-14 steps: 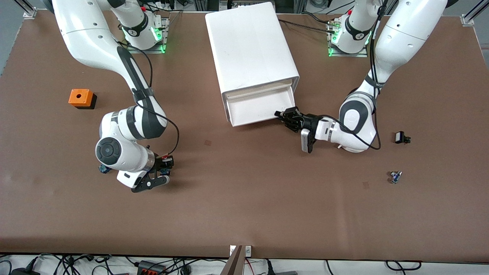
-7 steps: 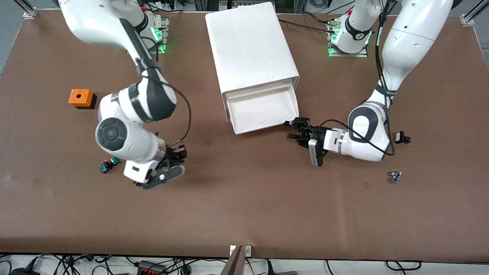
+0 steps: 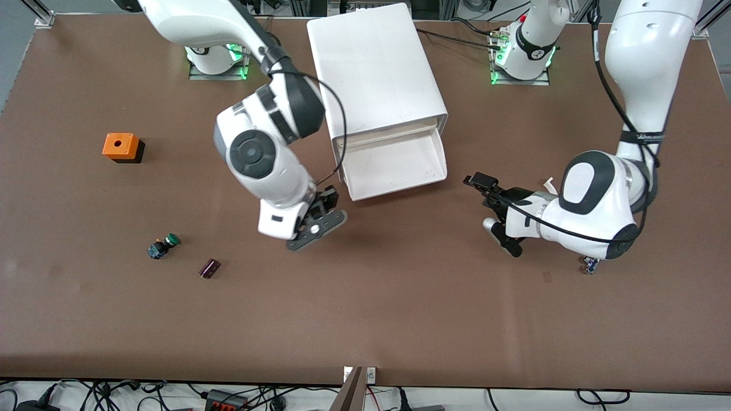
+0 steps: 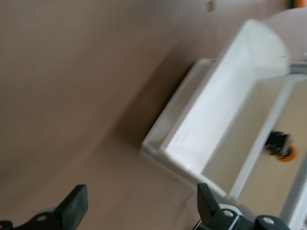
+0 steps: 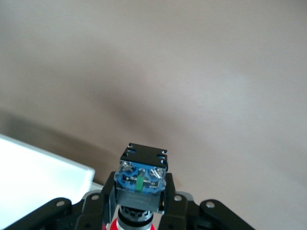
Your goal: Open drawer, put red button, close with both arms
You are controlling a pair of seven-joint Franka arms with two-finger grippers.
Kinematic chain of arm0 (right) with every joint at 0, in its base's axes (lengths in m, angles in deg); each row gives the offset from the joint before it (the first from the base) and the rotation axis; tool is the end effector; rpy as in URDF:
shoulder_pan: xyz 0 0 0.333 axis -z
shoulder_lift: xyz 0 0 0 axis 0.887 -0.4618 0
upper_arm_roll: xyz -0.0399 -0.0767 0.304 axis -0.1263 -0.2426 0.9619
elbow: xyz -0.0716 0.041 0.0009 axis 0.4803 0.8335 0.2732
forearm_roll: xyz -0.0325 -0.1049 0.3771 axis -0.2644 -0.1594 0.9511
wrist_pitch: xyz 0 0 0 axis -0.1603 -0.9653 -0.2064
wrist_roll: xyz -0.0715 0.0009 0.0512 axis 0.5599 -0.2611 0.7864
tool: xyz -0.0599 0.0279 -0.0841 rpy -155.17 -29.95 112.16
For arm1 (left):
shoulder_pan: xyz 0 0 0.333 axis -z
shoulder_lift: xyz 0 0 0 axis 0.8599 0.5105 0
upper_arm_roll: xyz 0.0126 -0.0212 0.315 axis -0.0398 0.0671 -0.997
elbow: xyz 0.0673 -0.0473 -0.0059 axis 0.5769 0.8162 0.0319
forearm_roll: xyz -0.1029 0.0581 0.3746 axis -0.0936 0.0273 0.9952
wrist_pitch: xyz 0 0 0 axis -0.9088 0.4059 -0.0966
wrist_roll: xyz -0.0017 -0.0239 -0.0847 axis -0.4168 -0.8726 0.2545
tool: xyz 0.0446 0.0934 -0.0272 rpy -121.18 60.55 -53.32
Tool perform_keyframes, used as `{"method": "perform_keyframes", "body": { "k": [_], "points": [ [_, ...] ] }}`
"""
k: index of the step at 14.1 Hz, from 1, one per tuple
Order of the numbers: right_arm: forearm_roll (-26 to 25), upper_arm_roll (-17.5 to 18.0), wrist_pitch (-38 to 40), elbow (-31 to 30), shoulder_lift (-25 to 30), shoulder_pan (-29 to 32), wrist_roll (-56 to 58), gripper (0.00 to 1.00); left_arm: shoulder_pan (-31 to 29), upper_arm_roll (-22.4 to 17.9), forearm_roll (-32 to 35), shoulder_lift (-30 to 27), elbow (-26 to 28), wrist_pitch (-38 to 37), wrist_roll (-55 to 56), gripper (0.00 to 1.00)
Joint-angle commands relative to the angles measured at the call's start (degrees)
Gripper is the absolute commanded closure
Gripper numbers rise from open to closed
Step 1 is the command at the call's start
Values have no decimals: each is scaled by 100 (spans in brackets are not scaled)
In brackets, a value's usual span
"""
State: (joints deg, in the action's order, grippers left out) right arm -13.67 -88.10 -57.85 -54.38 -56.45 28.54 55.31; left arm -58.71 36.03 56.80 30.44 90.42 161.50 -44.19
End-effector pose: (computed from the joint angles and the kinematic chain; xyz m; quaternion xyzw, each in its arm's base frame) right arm 0.6242 0.4257 0.4044 -0.9606 -0.2707 -0.0156 0.0601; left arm 0.6404 -0.1600 0.3336 0.9037 -0.2572 -0.2111 0.2694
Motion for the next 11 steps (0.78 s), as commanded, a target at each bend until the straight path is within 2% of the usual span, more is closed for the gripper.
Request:
{"method": "perform_keyframes", "body": {
  "k": [1,4,7,11],
  "points": [
    [57,-51,45,378,6,-347,-626,100,-41,-5,1201,-160,-107,-235,620,0],
    [48,-51,-86,379,-55,-681,-962,100,-102,-67,1783,-205,-98,-121,1164,0],
    [48,-42,-350,371,-231,-1023,-1357,100,-200,-58,2460,-13,-124,160,1210,0],
    [31,-68,-333,344,-337,-1358,-1692,100,-270,-67,2488,383,-239,581,1192,0]
  ]
}}
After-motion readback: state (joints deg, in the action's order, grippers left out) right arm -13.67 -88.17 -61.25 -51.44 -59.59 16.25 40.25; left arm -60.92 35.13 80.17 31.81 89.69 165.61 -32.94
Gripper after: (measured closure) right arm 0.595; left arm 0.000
